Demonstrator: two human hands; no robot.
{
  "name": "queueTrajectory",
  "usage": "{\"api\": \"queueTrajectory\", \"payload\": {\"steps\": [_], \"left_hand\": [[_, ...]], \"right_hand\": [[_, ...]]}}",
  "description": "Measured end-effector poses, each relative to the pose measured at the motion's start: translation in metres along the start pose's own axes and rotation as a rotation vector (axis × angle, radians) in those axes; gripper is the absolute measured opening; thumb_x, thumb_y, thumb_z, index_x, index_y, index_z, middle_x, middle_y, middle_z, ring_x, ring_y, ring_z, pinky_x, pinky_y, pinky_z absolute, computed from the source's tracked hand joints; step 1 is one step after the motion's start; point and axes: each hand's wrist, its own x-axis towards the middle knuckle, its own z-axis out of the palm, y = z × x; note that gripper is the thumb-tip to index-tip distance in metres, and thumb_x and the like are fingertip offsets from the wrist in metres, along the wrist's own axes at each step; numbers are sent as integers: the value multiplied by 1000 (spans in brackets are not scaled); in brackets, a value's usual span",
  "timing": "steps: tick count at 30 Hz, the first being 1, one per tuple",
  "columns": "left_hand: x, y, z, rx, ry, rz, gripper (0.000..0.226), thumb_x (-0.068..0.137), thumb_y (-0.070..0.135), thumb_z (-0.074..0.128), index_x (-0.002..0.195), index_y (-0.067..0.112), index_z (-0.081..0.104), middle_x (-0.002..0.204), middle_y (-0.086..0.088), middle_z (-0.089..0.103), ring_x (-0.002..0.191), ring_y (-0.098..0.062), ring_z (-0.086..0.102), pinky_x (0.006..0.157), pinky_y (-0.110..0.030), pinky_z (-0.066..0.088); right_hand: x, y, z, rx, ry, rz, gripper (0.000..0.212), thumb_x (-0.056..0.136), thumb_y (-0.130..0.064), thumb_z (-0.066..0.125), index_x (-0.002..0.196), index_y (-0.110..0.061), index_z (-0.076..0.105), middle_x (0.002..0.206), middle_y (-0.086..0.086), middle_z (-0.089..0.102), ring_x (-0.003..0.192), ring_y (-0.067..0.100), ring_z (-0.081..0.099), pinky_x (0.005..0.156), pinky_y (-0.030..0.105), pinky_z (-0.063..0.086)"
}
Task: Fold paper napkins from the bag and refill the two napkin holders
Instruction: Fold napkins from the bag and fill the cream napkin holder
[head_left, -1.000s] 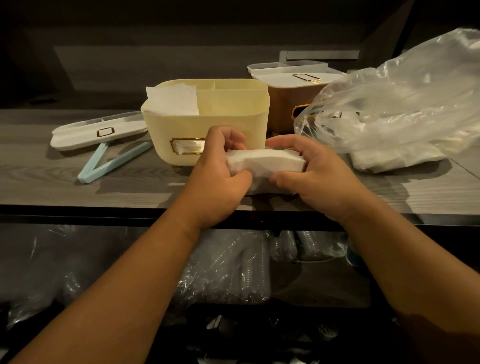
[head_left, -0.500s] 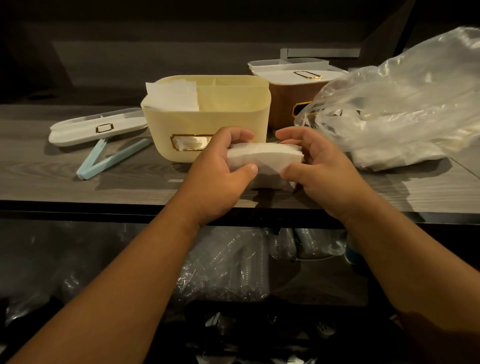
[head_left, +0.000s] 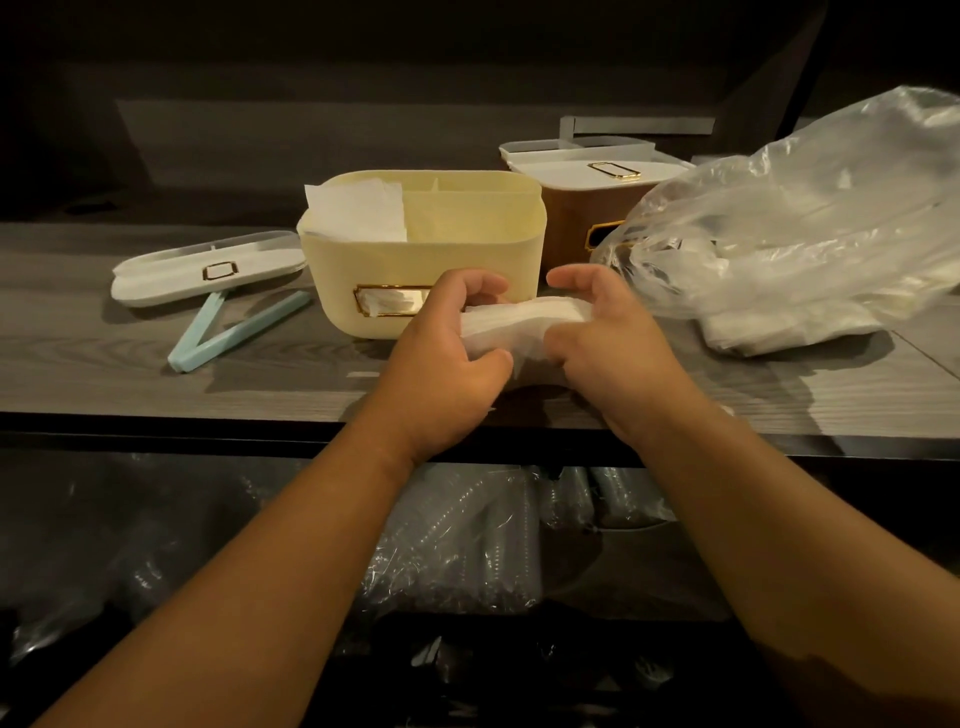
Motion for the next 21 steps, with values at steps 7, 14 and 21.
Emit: {"api": "queueTrajectory", "payload": {"steps": [7,14,21], "left_hand": [[-4,5,1,69,-47,5,56,86,-2,59,128,31,40,124,4,44,110,-12,49,85,-18,49],[-8,27,-7,114,12,33,47,92,16,66,127,34,41,121,12,45,108,-9,53,73,-14,56],[63,100,-68,242,-99,-199,19,99,34,57,108,24,71,98,5,73,84,-11,71,63,-23,57]], "right_hand": [[-8,-1,-4,-133,-9,31,44,85,-8,67,120,-31,53,102,-8,58,85,10,62,72,28,60],[1,-37,-24,-117,-85,37,52,82,-1,72,122,-29,54,109,-5,62,97,16,65,73,28,61],[55,-121,-23,-394,-232,-127,54,80,-13,80,126,-31,57,113,-5,64,102,20,65,87,41,60]]}}
